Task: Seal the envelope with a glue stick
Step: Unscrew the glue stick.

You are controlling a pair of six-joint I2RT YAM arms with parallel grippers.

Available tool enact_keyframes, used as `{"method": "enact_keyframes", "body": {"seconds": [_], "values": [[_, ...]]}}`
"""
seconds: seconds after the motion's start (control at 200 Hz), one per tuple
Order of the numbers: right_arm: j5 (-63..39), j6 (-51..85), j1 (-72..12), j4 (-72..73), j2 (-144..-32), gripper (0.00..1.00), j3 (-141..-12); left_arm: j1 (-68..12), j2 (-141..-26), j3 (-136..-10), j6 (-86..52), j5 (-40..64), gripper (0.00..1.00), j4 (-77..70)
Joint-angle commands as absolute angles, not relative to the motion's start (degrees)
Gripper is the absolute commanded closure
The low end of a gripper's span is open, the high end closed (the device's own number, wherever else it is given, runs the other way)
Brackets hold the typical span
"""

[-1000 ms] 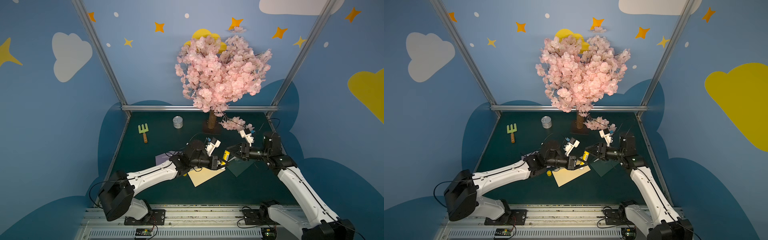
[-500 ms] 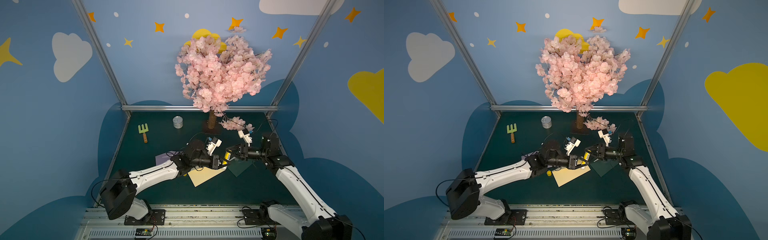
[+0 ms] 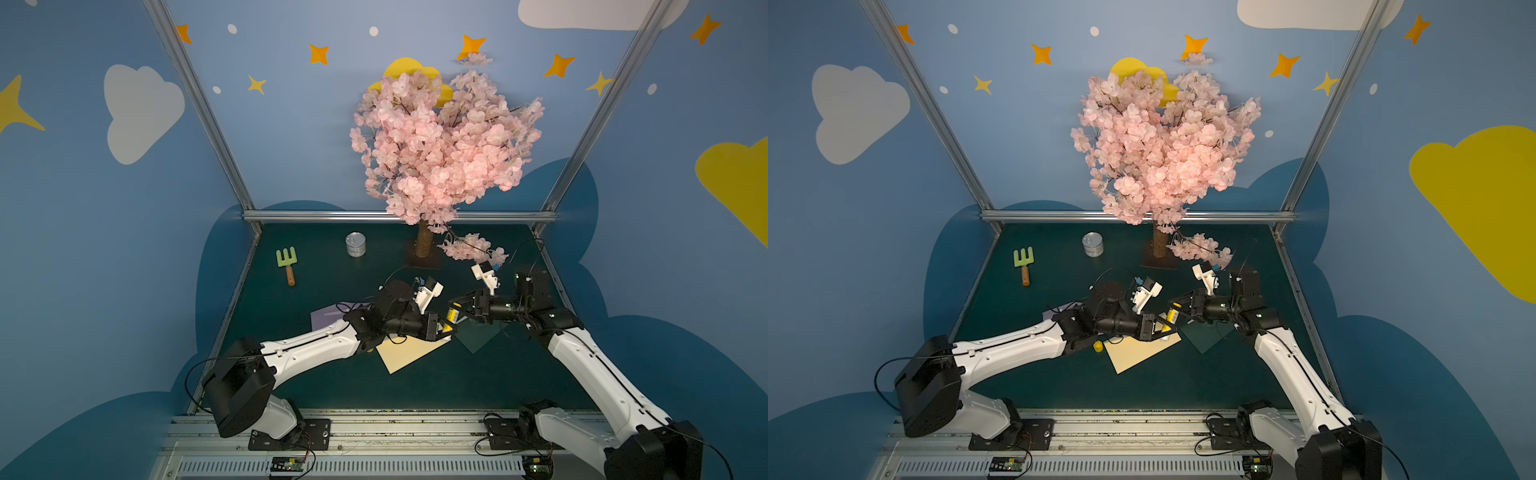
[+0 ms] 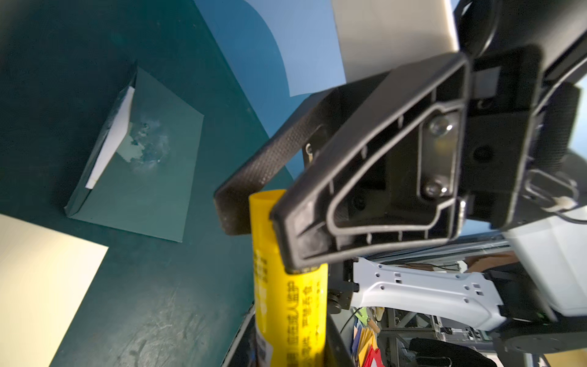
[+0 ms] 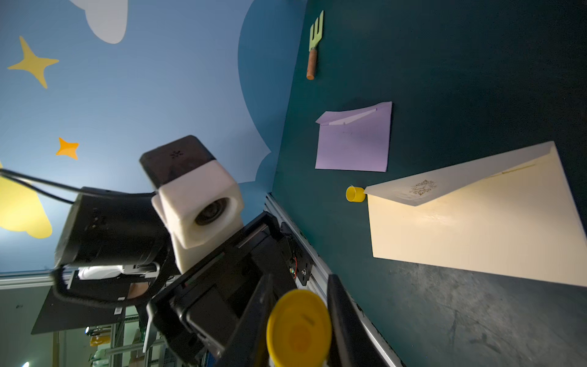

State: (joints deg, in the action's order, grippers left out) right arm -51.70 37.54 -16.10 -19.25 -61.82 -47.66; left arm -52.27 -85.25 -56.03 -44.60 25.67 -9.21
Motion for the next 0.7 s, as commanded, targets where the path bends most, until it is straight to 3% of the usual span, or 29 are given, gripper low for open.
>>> {"method": "enact_keyframes", "body": {"seconds": [0.0,0.17,0.285,0.395,0.451,0.531,0.596,0.696], "values": [[-42.49,34.67,-17.07,-26.15,-63.55,0.94,-49.87,-53.12,-86.33,-59.20,-39.16,17.50,0.97,0.34],[-33.47,36.67,-19.69,-27.85,-66.04,1.00,-50.87,-55.19,-89.06,-63.09,-37.11,6.87,0.97,8.28],[-27.89,38.39,-20.98,-28.98,-66.60,0.96,-52.01,-56.58,-91.23,-66.35,-36.38,0.45,0.97,14.60],[-29.32,37.36,-20.89,-27.91,-65.46,0.78,-52.50,-56.43,-91.35,-66.19,-35.71,3.97,0.97,13.21],[-31.90,36.51,-20.29,-27.42,-64.77,0.57,-52.73,-56.19,-90.82,-65.64,-35.66,7.53,0.97,11.13],[-37.87,36.13,-18.90,-24.93,-63.62,0.40,-52.02,-55.66,-89.71,-64.45,-36.35,12.84,0.97,7.04],[-42.71,36.60,-17.69,-21.90,-62.62,0.35,-50.92,-55.30,-88.60,-63.21,-37.42,18.26,0.97,3.20],[-50.53,39.29,-15.94,-14.96,-61.12,0.36,-48.18,-54.53,-86.75,-60.51,-39.86,24.54,0.97,-4.17]]}}
